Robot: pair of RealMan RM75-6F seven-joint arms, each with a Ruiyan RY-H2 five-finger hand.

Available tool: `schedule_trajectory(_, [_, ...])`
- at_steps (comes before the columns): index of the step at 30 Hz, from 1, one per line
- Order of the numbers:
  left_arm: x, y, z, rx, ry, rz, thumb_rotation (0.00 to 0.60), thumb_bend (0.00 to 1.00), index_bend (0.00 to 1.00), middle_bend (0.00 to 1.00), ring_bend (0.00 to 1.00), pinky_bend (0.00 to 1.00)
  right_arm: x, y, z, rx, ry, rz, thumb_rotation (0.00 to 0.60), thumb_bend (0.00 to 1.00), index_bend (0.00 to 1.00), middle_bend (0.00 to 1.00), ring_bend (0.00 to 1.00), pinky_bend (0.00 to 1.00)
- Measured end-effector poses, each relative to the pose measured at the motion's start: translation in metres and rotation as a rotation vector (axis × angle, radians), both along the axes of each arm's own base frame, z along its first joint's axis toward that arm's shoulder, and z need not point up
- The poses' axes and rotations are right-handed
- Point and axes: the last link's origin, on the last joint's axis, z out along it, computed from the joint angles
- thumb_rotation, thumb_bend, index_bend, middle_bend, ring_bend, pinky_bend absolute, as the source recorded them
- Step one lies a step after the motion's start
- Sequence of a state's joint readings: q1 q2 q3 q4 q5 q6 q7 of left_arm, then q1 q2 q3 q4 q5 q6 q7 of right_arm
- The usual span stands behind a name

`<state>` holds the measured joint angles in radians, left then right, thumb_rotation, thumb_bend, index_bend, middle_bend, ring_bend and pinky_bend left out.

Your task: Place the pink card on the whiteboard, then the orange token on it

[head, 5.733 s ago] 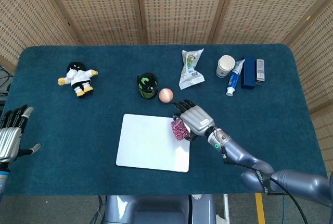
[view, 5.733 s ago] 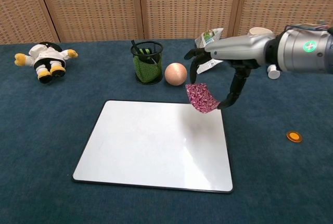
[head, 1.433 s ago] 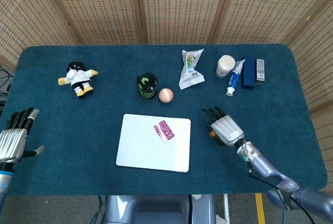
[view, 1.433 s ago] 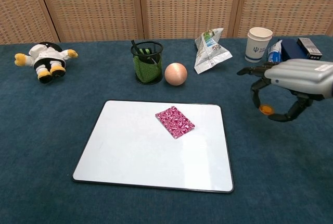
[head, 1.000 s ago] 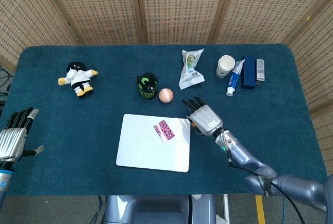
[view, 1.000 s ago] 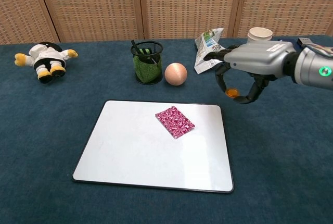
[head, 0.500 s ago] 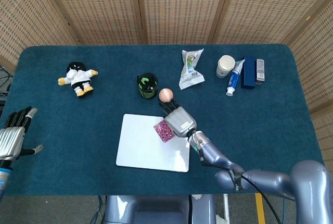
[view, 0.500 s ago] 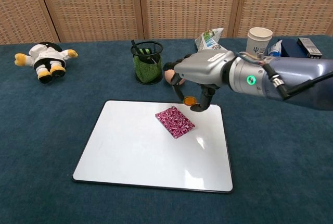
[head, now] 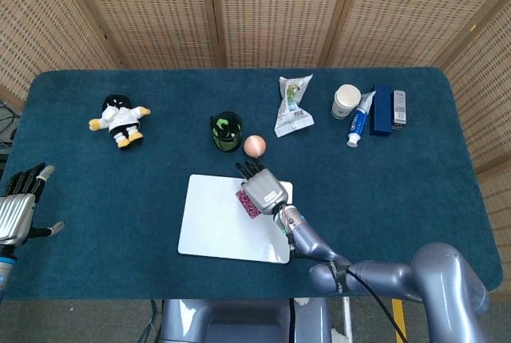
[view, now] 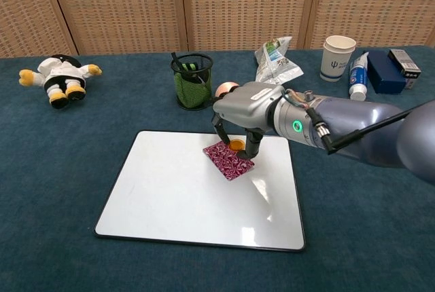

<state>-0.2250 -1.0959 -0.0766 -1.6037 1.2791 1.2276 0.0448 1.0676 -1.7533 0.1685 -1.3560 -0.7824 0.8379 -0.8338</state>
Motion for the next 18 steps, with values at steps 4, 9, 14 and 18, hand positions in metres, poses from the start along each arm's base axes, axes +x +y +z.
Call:
schedule_trajectory(4, [-0.001,0.0,0.001,0.0,-0.002,0.003,0.6,0.0,0.0,0.0,0.0,0.0,-0.004,0.001,-0.004,0.004,0.0,-0.019,0.6,0.4,0.57,0.0,0.0,0.0])
schedule_trajectory(9, [0.0,0.001,0.001,0.002,-0.004,0.003,0.6,0.0,0.0,0.0,0.0,0.0,-0.002,0.004,-0.008,0.013,-0.011,-0.023,0.6,0.4,0.57,0.0,0.0,0.0])
schedule_trajectory(14, [0.0,0.0,0.002,0.002,-0.008,0.002,0.6,0.0,0.0,0.0,0.0,0.0,0.001,0.008,-0.013,0.013,-0.007,-0.013,0.6,0.39,0.56,0.0,0.0,0.0])
schedule_trajectory(18, [0.0,0.0,0.003,0.005,-0.011,0.001,0.6,0.0,0.0,0.0,0.0,0.0,-0.001,0.008,-0.015,0.011,0.007,-0.019,0.6,0.26,0.42,0.0,0.0,0.0])
